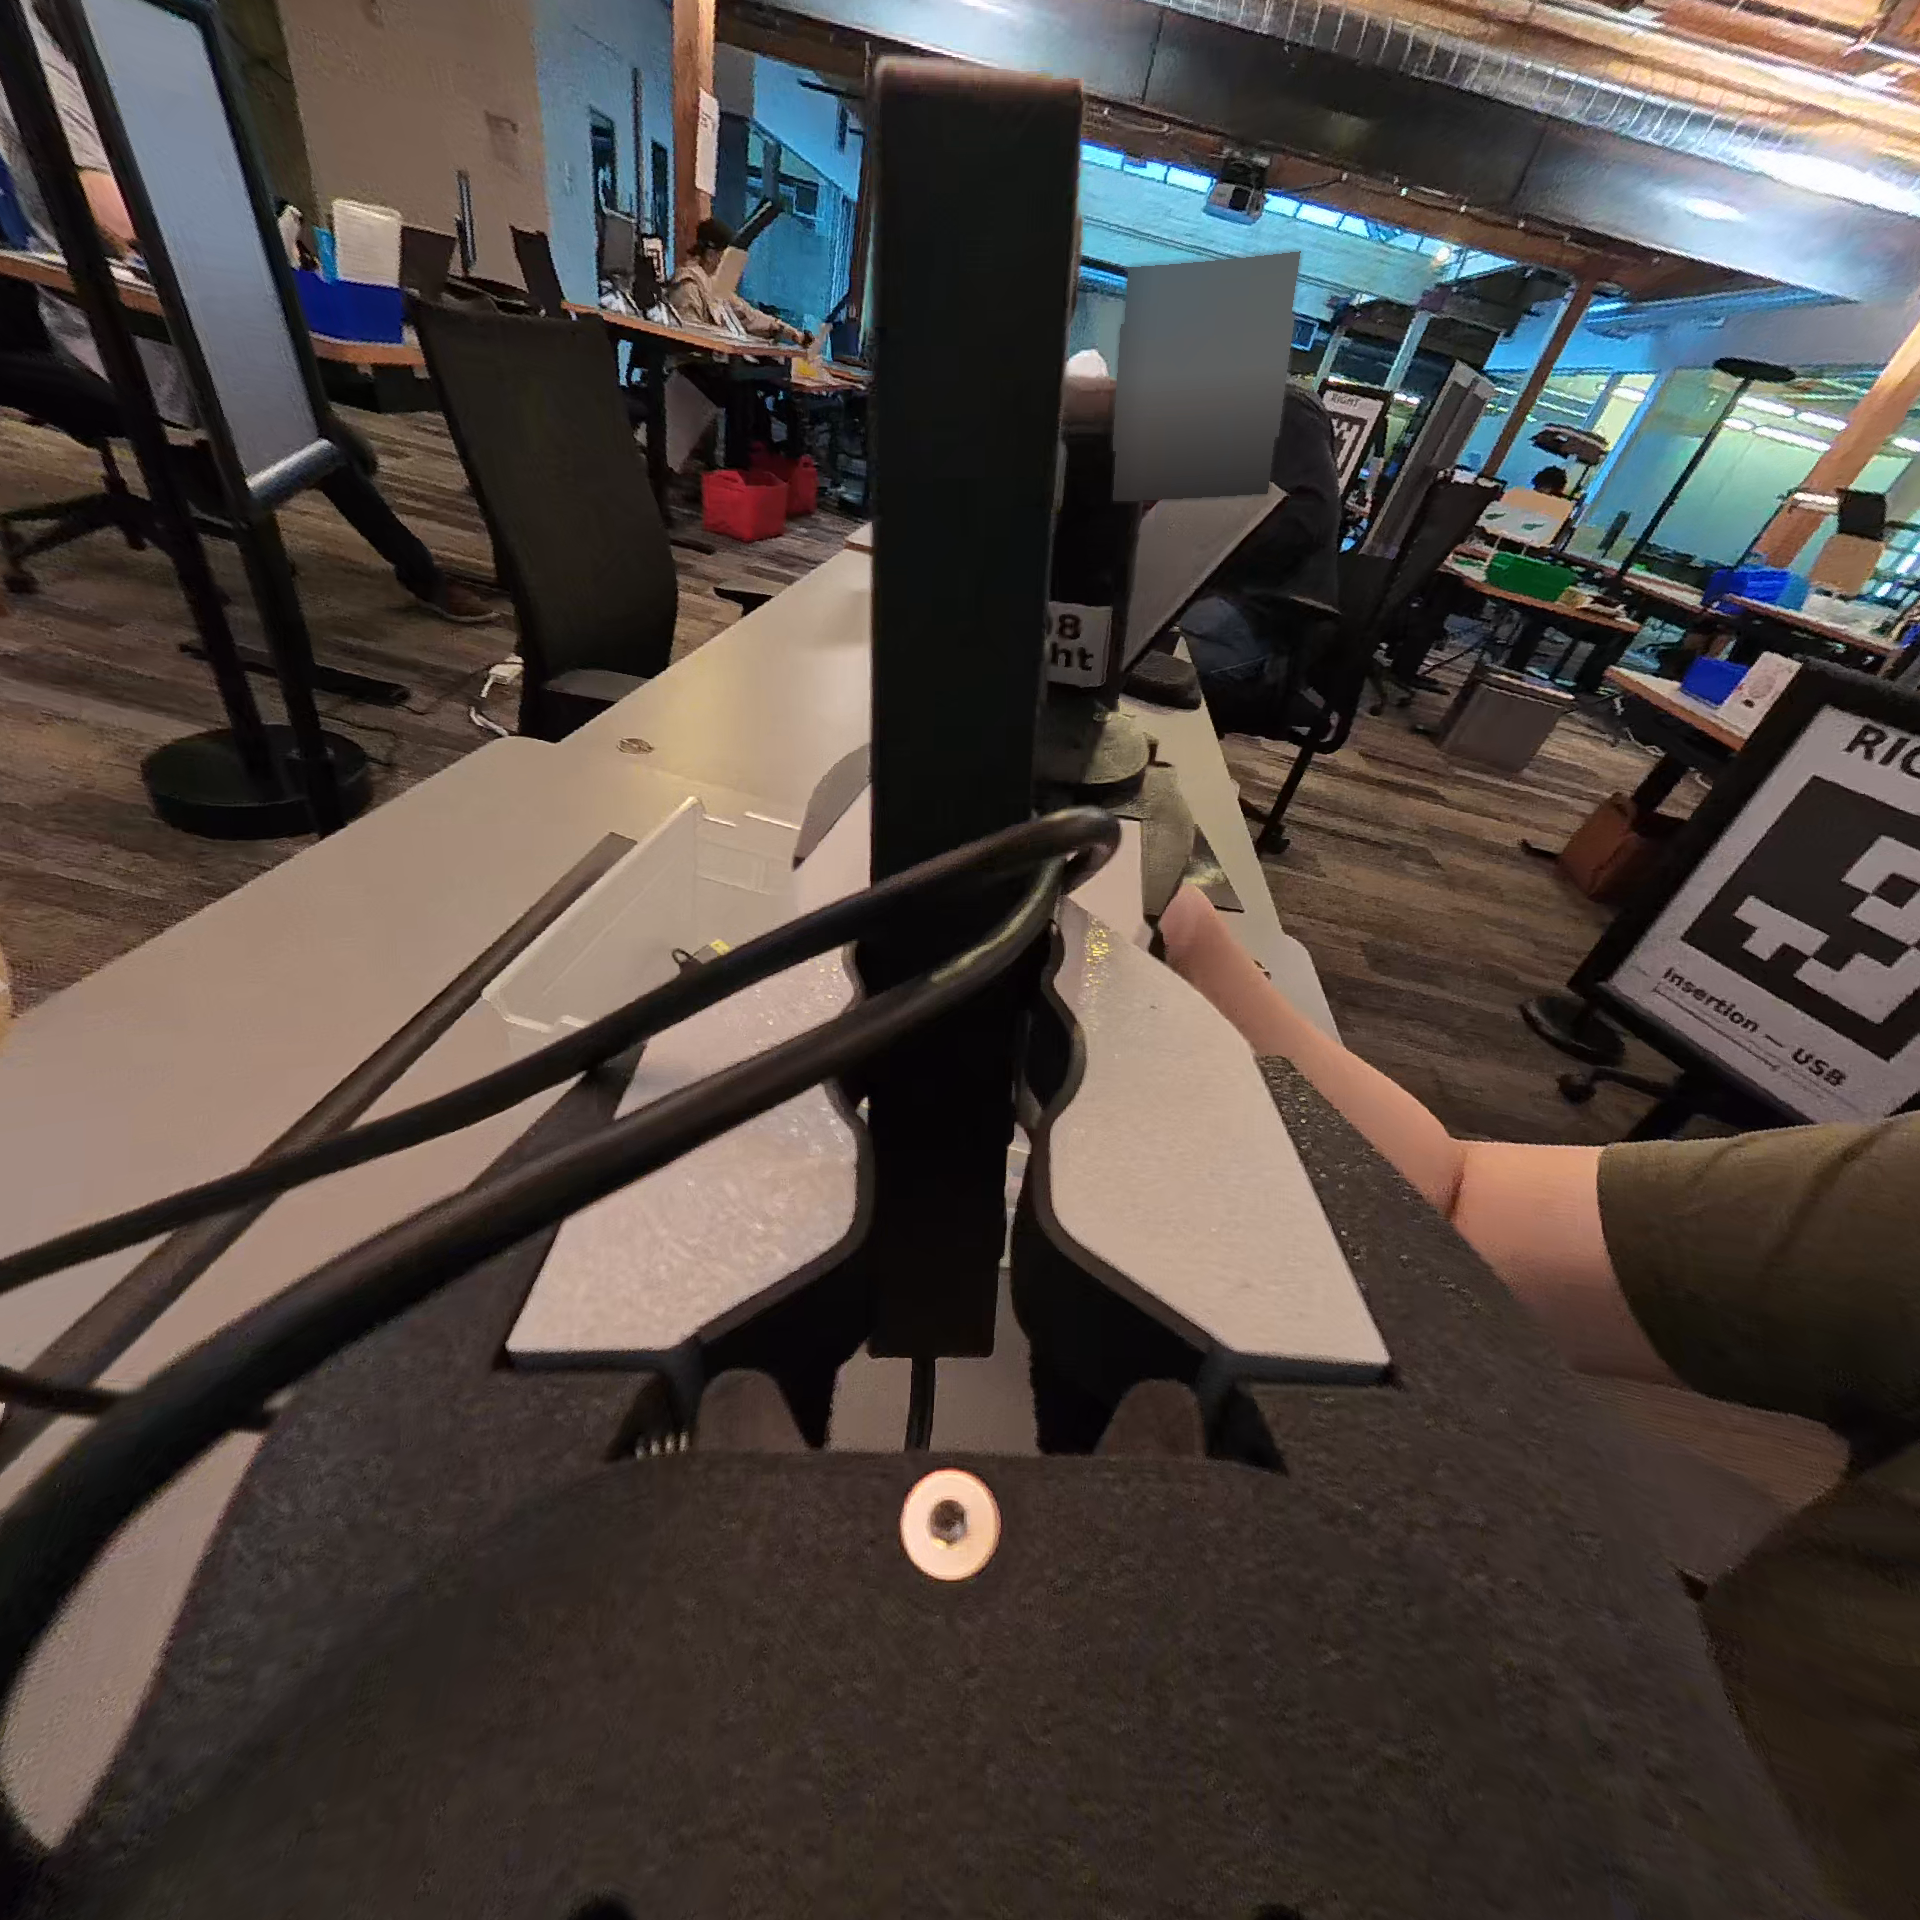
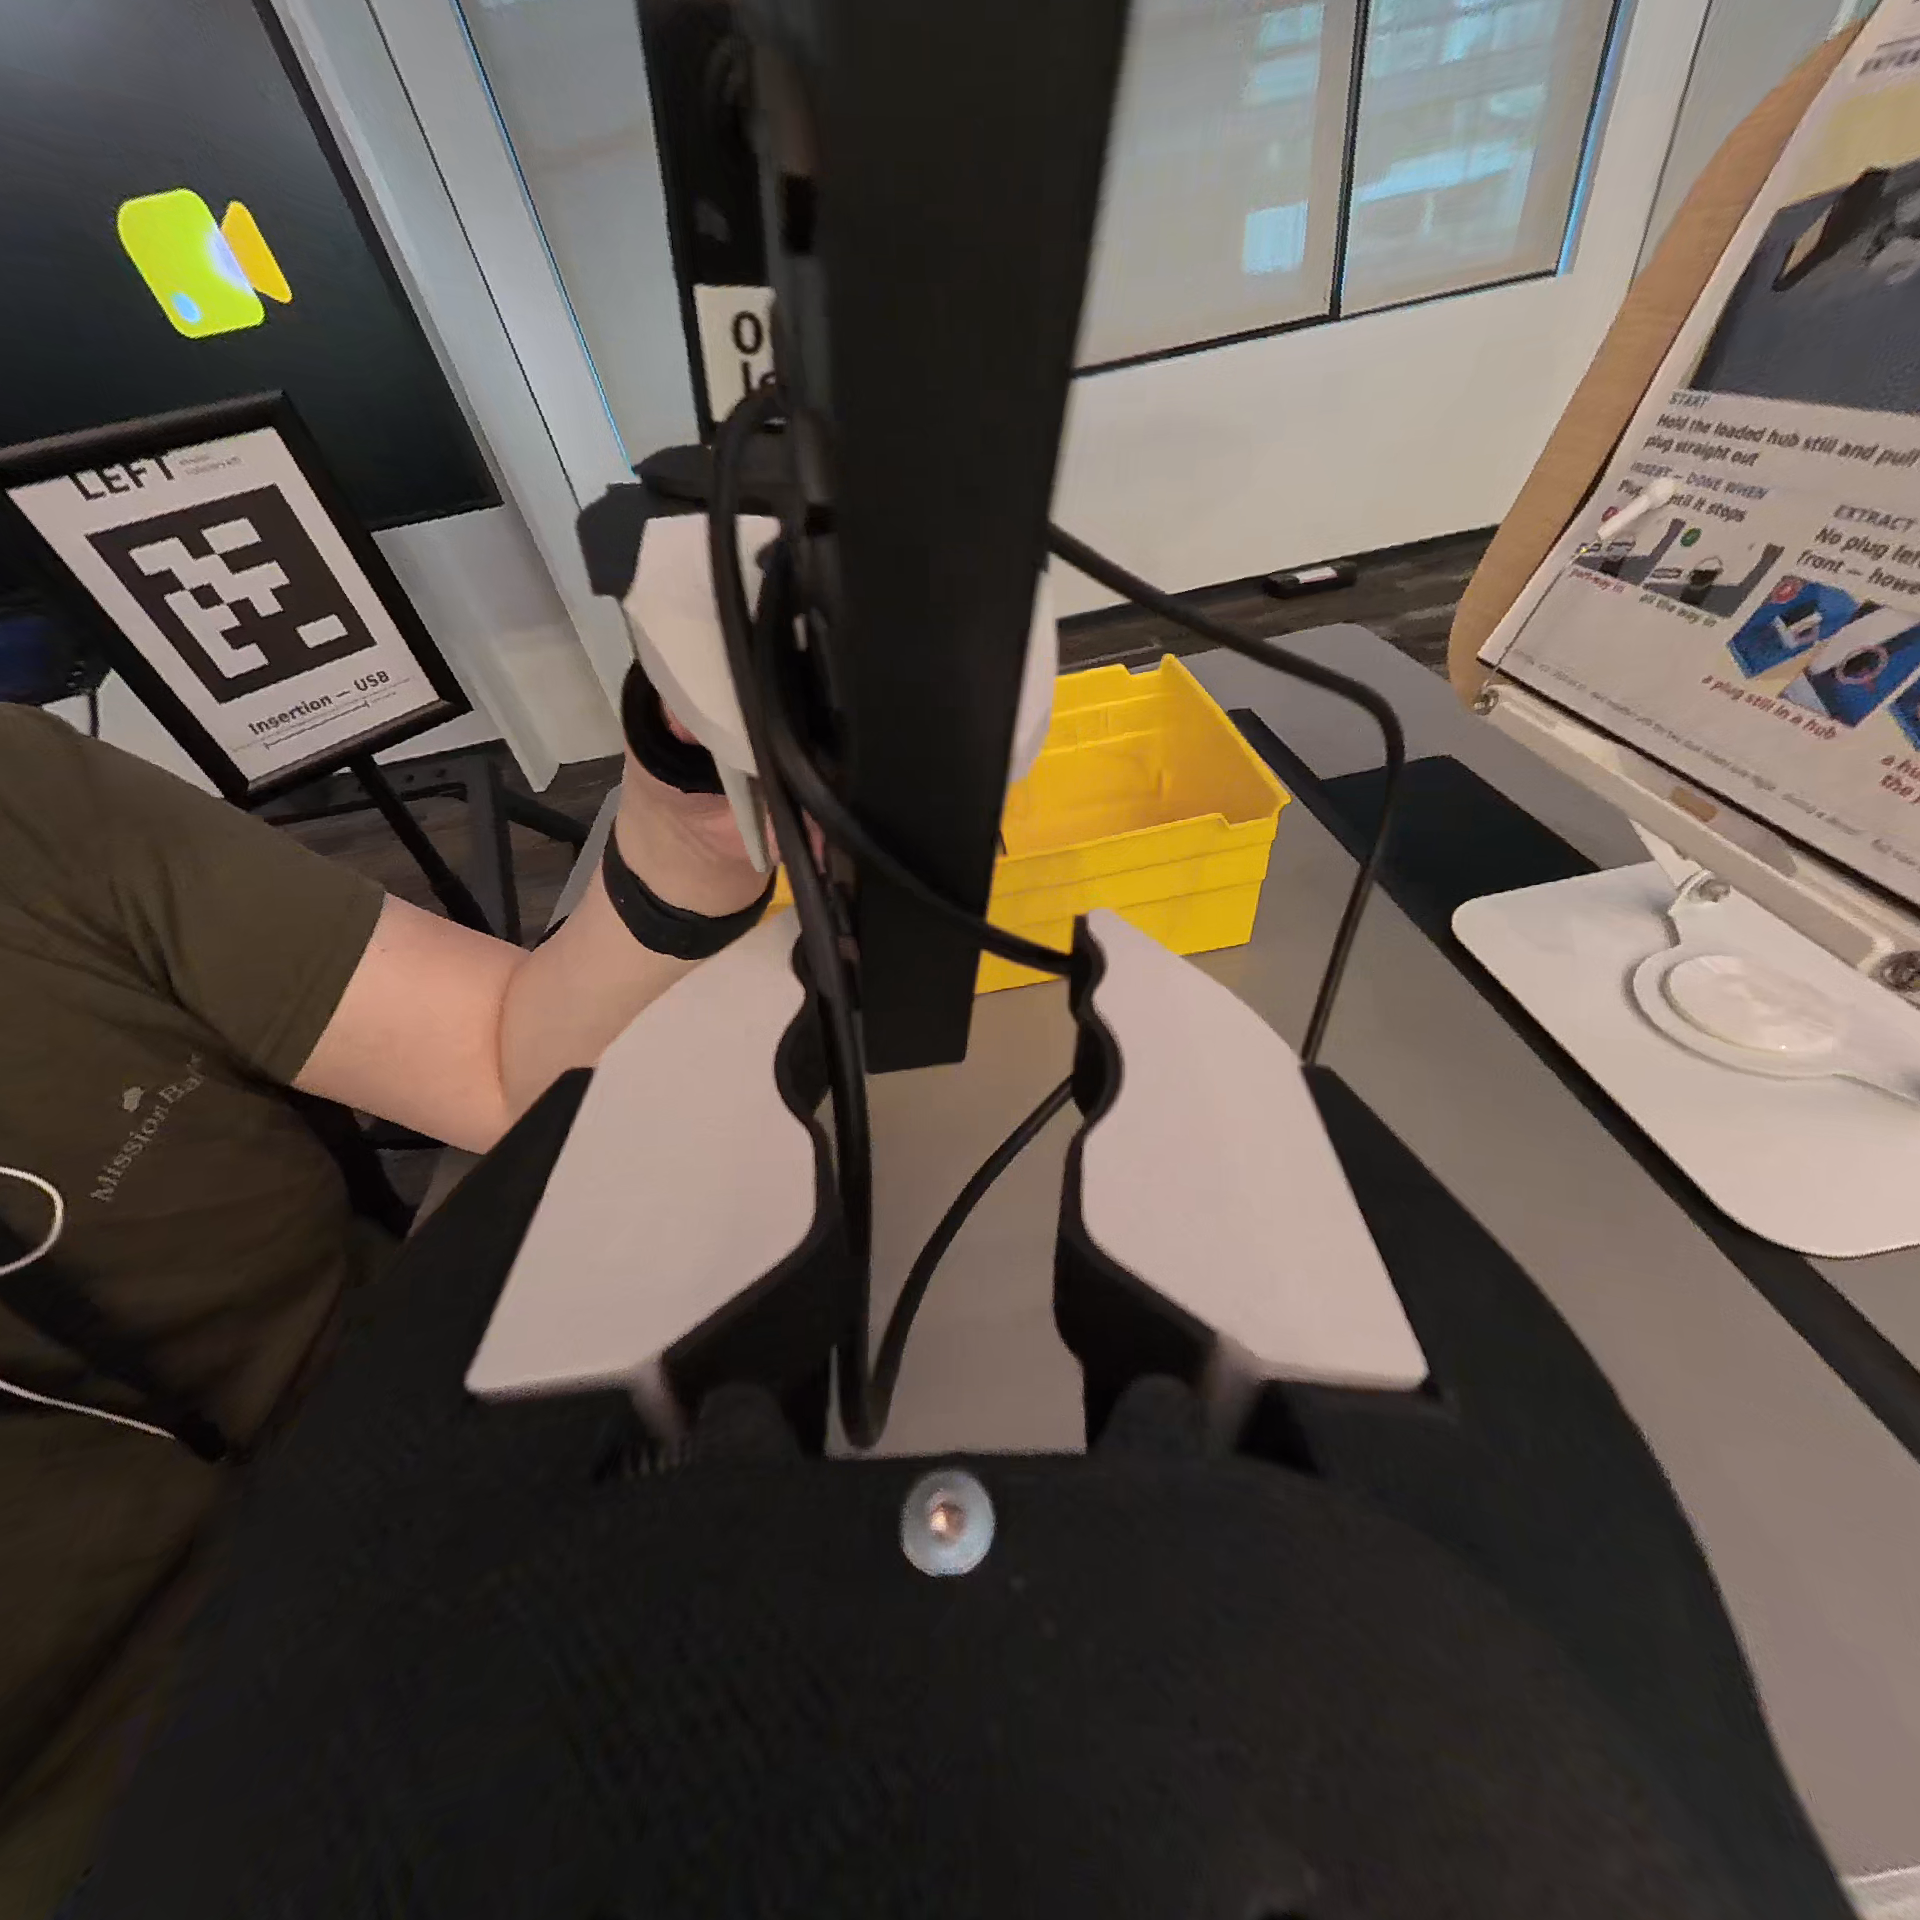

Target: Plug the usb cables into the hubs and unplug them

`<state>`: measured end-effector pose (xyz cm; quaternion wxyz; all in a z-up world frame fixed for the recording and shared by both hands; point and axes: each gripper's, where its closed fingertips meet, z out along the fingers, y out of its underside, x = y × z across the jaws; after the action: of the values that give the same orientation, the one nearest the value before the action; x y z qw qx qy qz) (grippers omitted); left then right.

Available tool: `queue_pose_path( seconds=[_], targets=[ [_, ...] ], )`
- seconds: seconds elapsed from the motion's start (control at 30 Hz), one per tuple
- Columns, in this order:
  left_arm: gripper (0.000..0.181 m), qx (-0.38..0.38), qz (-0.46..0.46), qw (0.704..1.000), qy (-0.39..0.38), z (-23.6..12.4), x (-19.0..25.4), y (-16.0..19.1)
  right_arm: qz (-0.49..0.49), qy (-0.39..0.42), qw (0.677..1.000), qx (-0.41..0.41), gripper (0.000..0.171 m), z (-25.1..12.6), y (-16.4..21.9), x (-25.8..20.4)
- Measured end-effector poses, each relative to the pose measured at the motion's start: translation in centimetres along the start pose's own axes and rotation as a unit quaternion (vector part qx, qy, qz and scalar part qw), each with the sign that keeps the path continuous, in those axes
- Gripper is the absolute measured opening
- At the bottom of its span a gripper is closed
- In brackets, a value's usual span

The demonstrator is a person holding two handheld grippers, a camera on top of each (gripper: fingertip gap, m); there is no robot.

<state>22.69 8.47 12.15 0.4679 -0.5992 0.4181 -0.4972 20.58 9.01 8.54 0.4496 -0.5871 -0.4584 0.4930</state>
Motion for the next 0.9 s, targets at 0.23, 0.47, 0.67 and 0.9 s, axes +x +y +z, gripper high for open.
queue_pose_path(
  seconds=[0.23,0.47,0.67,0.9],
  targets=[
    [0.027,0.035,-0.011,0.999,0.027,-0.1,0.7,-1.0,0.014,-0.021,1.0,0.015,0.045,0.1,-0.5,-0.6],
    [0.025,0.039,-0.023,0.999,0.016,-0.2,-0.3,-0.9,-0.017,0.006,1.0,0.011,0.037,1.7,-0.4,-0.1],
    [0.026,0.011,-0.035,0.999,0.019,-0.4,-0.5,0.0,-0.015,-0.022,1.0,-0.009,0.025,1.9,0.4,-0.5],
    [0.03,-0.009,-0.049,0.998,0.026,-0.1,-0.6,0.6,-0.027,-0.014,0.999,-0.027,0.025,1.2,1.0,-0.1]
  ],
)
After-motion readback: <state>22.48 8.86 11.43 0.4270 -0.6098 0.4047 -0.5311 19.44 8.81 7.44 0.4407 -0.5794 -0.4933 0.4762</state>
